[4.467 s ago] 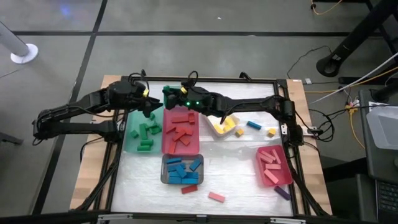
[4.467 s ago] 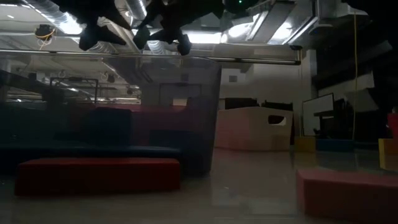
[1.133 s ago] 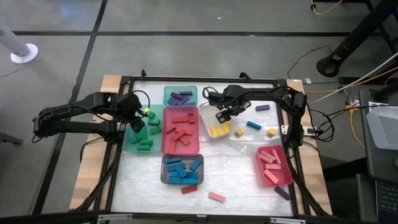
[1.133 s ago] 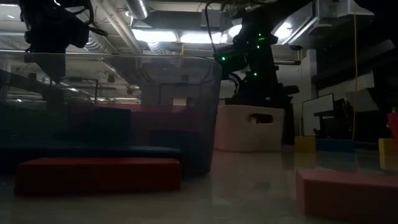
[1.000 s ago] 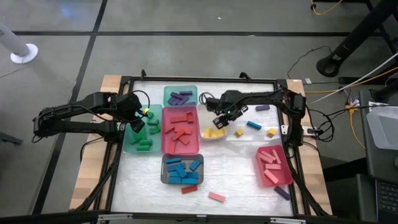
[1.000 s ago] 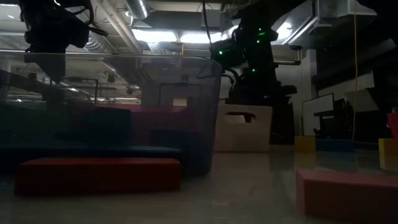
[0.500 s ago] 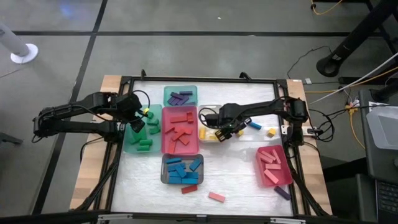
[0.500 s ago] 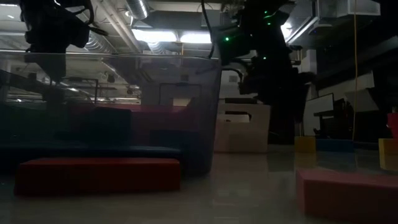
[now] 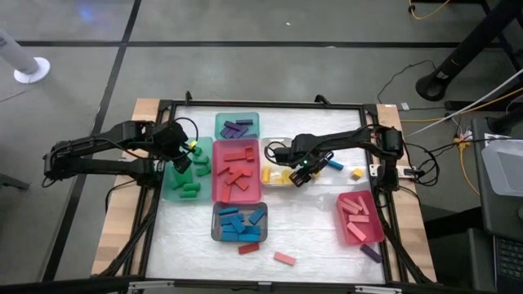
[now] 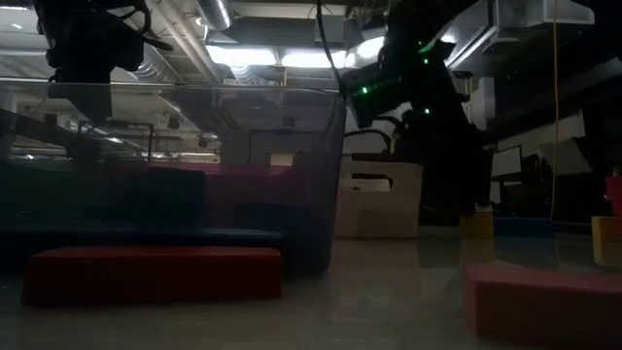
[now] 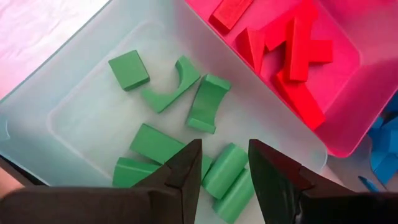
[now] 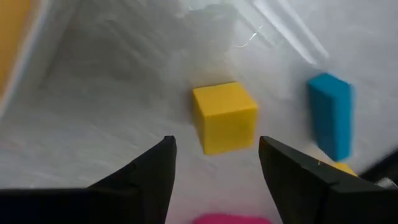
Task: Sort blocks
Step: Put the yellow block into the white bin, then put the blue block into the black bin
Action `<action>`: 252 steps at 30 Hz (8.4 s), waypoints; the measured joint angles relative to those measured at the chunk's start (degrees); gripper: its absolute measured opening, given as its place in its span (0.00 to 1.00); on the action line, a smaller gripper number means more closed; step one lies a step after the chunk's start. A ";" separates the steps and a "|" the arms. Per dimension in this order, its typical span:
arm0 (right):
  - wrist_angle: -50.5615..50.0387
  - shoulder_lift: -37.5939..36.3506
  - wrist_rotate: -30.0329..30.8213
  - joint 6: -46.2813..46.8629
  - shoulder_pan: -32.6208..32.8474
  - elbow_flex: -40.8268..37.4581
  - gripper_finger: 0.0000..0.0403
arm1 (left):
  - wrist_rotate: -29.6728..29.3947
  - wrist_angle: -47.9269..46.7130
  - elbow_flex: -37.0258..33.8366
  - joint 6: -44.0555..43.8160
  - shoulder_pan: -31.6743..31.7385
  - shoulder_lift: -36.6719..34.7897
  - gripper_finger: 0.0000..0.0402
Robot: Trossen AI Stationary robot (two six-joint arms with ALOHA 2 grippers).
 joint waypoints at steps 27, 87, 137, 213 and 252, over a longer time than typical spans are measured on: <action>4.60 -1.00 -3.44 -1.10 0.16 -4.36 0.34 | 0.00 0.00 0.00 -0.22 0.00 0.04 0.30; 0.03 -15.23 -3.11 -21.62 -10.42 -12.76 0.48 | -2.58 0.27 0.00 -0.02 0.00 0.04 0.30; 22.50 -16.92 3.66 -20.13 -10.68 -12.82 0.19 | -3.47 19.47 0.02 -6.03 -0.02 0.04 0.30; 83.22 -13.97 -18.85 -29.86 -4.66 12.85 0.17 | 17.46 87.23 0.07 22.64 -3.97 14.84 0.30; 65.91 -19.79 -16.70 -29.31 -7.05 14.94 0.49 | 13.88 66.78 0.04 21.26 -4.77 8.60 0.10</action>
